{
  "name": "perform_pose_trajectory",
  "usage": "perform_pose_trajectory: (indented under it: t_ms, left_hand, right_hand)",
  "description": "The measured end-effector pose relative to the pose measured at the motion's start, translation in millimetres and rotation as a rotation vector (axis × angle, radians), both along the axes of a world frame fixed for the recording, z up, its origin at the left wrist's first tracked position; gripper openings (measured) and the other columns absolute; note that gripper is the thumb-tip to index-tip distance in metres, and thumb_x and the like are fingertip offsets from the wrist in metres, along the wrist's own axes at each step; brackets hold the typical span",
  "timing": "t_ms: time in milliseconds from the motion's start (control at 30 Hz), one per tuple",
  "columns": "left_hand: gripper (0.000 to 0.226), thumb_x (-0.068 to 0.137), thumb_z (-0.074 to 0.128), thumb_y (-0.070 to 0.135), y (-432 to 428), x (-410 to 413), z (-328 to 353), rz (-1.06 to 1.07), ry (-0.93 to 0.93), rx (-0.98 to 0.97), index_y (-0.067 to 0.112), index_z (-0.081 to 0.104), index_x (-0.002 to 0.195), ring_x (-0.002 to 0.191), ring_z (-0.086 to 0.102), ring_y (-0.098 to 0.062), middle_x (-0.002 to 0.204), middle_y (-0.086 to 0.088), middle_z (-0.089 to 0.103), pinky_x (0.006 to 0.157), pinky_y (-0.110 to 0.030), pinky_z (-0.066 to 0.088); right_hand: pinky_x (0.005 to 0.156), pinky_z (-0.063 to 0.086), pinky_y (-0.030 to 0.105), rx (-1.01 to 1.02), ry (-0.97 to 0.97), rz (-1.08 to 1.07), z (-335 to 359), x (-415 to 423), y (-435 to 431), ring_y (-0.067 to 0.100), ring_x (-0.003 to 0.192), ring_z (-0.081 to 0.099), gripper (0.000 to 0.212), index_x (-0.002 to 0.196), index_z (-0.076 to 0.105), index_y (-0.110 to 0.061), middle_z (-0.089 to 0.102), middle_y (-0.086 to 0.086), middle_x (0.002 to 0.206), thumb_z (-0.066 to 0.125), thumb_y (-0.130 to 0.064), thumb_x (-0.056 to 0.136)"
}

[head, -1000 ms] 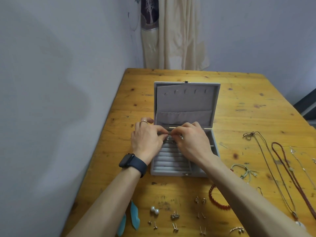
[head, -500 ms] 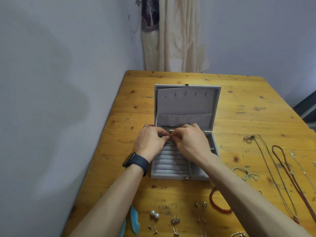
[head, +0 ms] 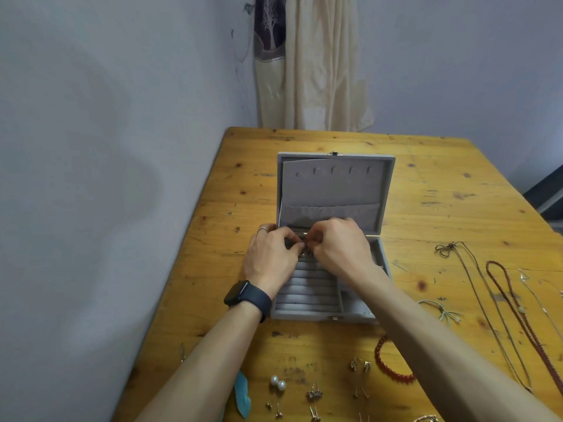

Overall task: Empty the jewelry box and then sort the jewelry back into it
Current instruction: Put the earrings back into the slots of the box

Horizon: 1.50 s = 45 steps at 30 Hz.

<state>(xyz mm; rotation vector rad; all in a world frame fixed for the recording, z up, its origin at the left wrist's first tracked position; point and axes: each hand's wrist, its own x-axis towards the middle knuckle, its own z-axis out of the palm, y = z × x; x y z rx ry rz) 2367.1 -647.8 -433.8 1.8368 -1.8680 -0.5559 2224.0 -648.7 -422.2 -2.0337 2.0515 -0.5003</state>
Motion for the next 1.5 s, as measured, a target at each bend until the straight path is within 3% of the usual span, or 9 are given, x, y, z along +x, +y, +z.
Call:
perform_pose_trajectory:
  t_ms: [200, 367, 700, 933, 1133, 1300, 1500]
  left_hand:
    - [0.019, 0.091, 0.06, 0.048, 1.8, 4.3, -1.9, -0.023, 0.044, -0.003, 0.036, 0.068, 0.103, 0.118, 0.056, -0.023, 0.128, 0.0, 0.056, 0.087, -0.038, 0.052]
    - [0.016, 0.09, 0.063, 0.046, 11.8, 11.0, -1.3, -0.07, 0.055, -0.009, 0.04, 0.065, 0.105, 0.126, 0.051, -0.02, 0.139, 0.002, 0.048, 0.085, -0.03, 0.048]
    - [0.022, 0.09, 0.064, 0.048, 16.9, 10.9, 2.6, -0.074, 0.02, 0.031, 0.04, 0.07, 0.11, 0.133, 0.046, -0.023, 0.15, 0.0, 0.04, 0.091, -0.032, 0.046]
    - [0.023, 0.092, 0.062, 0.043, 24.4, 17.0, 5.1, -0.098, 0.05, 0.041, 0.037, 0.068, 0.114, 0.134, 0.044, -0.023, 0.149, 0.0, 0.04, 0.093, -0.031, 0.042]
    - [0.018, 0.092, 0.064, 0.035, 58.0, 33.4, 13.0, -0.117, 0.147, -0.06, 0.037, 0.065, 0.11, 0.128, 0.046, -0.016, 0.138, 0.005, 0.048, 0.092, -0.025, 0.038]
    - [0.021, 0.093, 0.064, 0.032, 103.9, 33.9, 20.0, -0.151, 0.131, -0.141, 0.034, 0.067, 0.114, 0.115, 0.049, -0.008, 0.12, 0.012, 0.055, 0.082, -0.015, 0.036]
    - [0.019, 0.091, 0.064, 0.036, 143.6, 12.3, 16.5, -0.314, 0.087, -0.11, 0.035, 0.07, 0.109, 0.101, 0.054, -0.002, 0.102, 0.021, 0.065, 0.088, -0.03, 0.05]
  right_hand:
    - [0.076, 0.049, 0.036, -0.107, -0.071, 0.005, -5.4, -5.3, 10.0, 0.024, 0.093, 0.053, 0.018, 0.1, 0.076, -0.028, 0.068, -0.003, 0.098, 0.065, -0.038, 0.091]
    - [0.075, 0.046, 0.031, -0.167, -0.078, 0.002, -9.2, -14.1, 27.2, 0.019, 0.095, 0.052, 0.019, 0.104, 0.076, -0.028, 0.069, -0.003, 0.104, 0.062, -0.036, 0.093]
    - [0.076, 0.045, 0.033, -0.152, 0.045, 0.021, -13.6, -7.7, 38.4, 0.019, 0.101, 0.047, 0.025, 0.109, 0.075, -0.035, 0.067, -0.007, 0.109, 0.059, -0.047, 0.094]
    - [0.079, 0.044, 0.029, -0.175, -0.072, -0.001, -9.0, -13.8, 48.6, 0.015, 0.1, 0.047, 0.026, 0.109, 0.075, -0.031, 0.067, -0.006, 0.11, 0.067, -0.046, 0.09]
    - [0.074, 0.033, 0.011, -0.245, -0.221, -0.016, -0.1, -36.2, 120.3, 0.009, 0.095, 0.046, 0.014, 0.1, 0.076, -0.03, 0.064, -0.011, 0.097, 0.072, -0.035, 0.088]
    - [0.075, 0.038, 0.013, -0.223, -0.282, -0.032, -7.4, -50.6, 185.5, 0.006, 0.091, 0.051, 0.01, 0.094, 0.076, -0.033, 0.065, -0.018, 0.091, 0.076, -0.031, 0.084]
    - [0.071, 0.043, 0.023, -0.121, -0.218, -0.081, -26.3, -60.2, 219.4, 0.008, 0.094, 0.048, 0.014, 0.098, 0.073, -0.039, 0.059, -0.026, 0.093, 0.074, -0.038, 0.085]
